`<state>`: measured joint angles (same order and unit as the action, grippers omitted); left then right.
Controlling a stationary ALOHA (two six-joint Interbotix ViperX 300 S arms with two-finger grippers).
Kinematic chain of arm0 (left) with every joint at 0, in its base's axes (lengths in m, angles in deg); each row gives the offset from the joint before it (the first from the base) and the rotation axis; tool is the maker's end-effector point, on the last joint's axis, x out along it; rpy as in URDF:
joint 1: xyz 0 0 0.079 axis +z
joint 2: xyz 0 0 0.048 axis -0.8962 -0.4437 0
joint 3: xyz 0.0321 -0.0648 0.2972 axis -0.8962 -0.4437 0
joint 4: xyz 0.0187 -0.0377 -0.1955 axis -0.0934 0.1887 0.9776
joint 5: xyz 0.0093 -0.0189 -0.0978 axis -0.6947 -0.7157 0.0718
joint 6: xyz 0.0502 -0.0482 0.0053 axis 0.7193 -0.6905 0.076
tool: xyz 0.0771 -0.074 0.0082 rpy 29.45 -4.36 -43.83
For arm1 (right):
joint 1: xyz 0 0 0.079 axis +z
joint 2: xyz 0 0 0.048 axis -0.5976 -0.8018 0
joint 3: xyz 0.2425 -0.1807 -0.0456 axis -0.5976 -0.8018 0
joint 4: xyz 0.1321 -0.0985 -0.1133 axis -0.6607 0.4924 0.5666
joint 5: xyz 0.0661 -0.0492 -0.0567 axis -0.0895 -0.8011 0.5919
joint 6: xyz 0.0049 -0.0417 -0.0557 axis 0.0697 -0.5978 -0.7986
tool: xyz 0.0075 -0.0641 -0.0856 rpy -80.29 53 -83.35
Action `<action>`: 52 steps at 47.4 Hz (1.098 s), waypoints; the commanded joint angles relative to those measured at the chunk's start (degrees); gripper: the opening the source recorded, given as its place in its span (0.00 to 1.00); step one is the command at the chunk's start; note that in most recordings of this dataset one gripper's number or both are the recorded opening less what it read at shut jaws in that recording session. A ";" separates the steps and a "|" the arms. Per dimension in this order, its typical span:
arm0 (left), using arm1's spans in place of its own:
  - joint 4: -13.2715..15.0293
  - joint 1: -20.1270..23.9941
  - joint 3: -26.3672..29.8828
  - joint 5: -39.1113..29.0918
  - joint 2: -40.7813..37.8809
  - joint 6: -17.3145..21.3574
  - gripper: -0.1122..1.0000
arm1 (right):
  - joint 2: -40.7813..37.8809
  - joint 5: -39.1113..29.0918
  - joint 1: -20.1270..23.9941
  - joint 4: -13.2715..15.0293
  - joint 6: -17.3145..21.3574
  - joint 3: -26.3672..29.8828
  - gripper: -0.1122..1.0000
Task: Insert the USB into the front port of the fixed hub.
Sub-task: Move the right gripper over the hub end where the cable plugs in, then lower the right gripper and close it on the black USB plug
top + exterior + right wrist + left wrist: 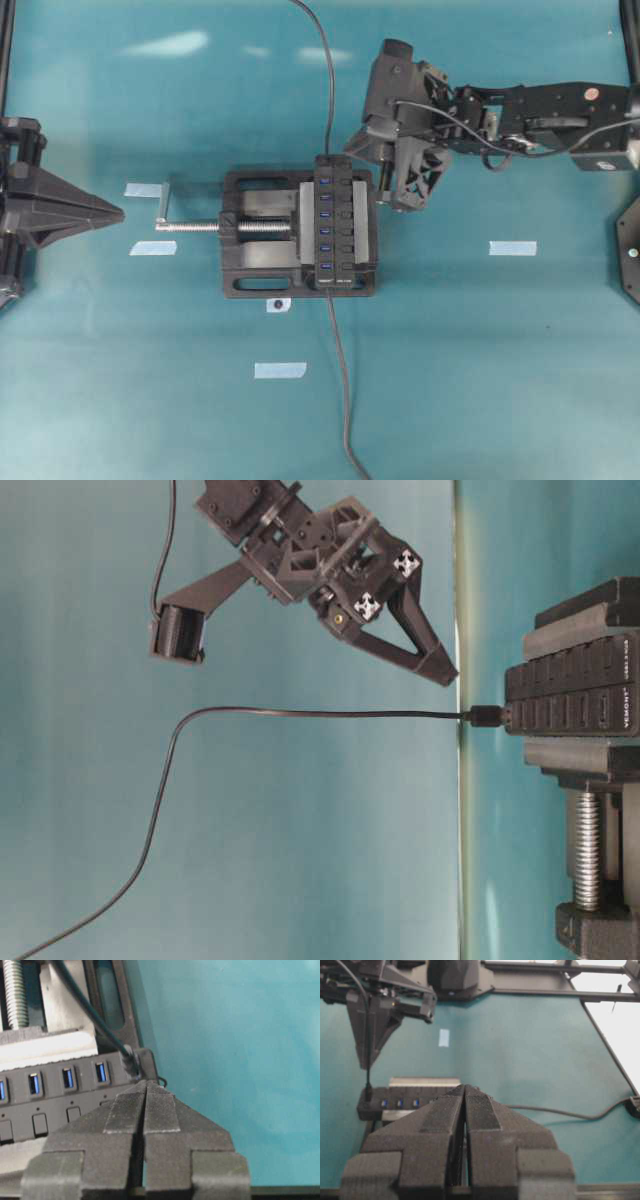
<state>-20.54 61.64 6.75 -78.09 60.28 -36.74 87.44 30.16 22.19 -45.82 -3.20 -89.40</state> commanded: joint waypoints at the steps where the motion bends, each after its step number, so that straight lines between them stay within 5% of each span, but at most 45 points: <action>1: -0.18 -0.09 1.23 0.26 -0.26 0.00 0.10 | 0.44 -0.97 0.18 0.09 -0.62 1.76 0.07; 31: -0.18 -0.09 1.32 0.26 0.00 -0.09 0.10 | -0.26 -3.08 0.53 0.09 -2.20 3.96 0.17; 37: -0.18 0.00 1.32 0.26 0.09 0.00 0.10 | -0.26 -2.72 0.79 0.09 -2.37 4.04 0.33; 48: -0.18 0.00 1.41 -0.44 0.00 0.00 0.10 | -0.53 -2.20 0.97 0.09 -2.11 4.57 0.89; 52: -0.18 -0.09 1.49 -1.32 0.09 -0.09 0.10 | -0.70 -1.49 1.05 0.09 -2.11 4.92 0.94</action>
<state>-20.63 61.64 6.75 -79.15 60.63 -36.74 86.03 27.70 22.99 -45.82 -4.87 -86.06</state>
